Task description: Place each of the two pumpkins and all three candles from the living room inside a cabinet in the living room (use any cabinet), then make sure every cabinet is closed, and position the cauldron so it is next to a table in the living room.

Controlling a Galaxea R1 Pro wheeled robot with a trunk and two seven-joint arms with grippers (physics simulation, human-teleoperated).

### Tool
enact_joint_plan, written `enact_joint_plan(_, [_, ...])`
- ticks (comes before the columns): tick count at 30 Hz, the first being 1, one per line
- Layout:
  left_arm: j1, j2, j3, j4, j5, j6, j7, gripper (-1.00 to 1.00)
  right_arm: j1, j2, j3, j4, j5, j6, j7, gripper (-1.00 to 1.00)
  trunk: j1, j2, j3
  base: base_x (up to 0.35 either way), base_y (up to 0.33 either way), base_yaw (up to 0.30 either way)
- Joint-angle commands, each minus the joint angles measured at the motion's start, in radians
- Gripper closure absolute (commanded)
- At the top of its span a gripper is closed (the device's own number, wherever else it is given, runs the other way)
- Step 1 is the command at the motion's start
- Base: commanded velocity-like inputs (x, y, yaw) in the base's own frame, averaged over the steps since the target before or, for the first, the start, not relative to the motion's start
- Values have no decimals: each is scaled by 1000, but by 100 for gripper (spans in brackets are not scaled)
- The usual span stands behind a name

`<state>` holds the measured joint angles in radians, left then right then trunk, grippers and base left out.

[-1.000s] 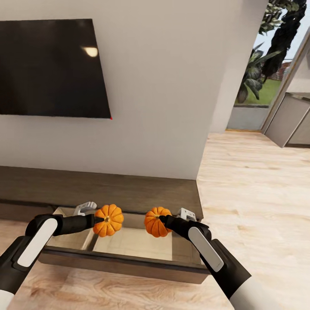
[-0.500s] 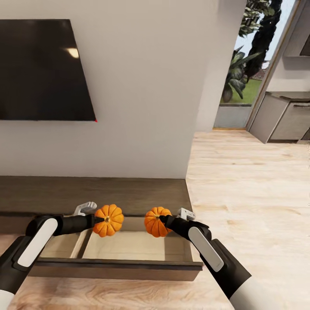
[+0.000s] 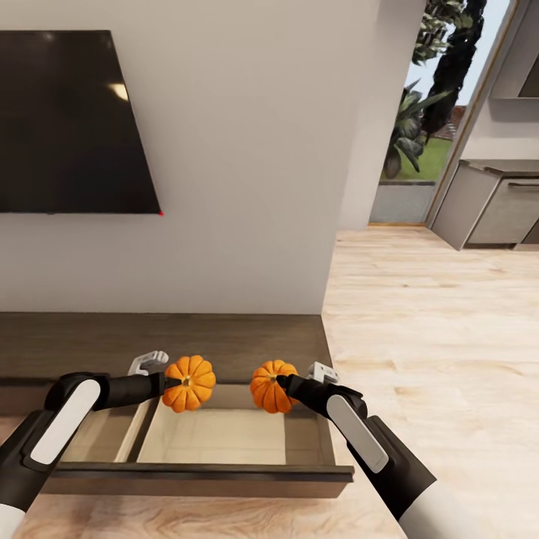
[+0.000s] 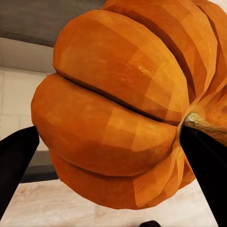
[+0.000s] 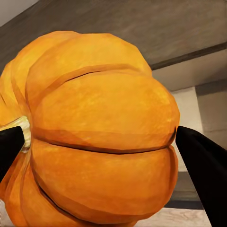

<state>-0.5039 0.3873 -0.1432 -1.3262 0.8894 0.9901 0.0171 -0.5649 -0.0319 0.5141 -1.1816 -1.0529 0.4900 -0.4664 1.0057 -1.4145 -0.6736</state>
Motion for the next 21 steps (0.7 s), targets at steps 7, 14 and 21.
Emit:
enact_joint_plan(7, [-1, -1, -4, 0, 0, 1, 3, 100, -1, 1, 5, 7, -9, 3, -15, 100, 0, -1, -1, 113, 1, 0])
enact_joint_plan(14, [-1, -3, -18, -2, -17, -2, 6, 100, -1, 2, 3, 15, -1, 88, -27, 100, 12, -22, -10, 6, 0, 0])
enact_joint_plan(21, [-1, -36, -37, 0, -27, -4, 181, 100, -4, 25, 4, 42, 2, 117, -83, 100, 38, -71, -32, 0, 0, 0])
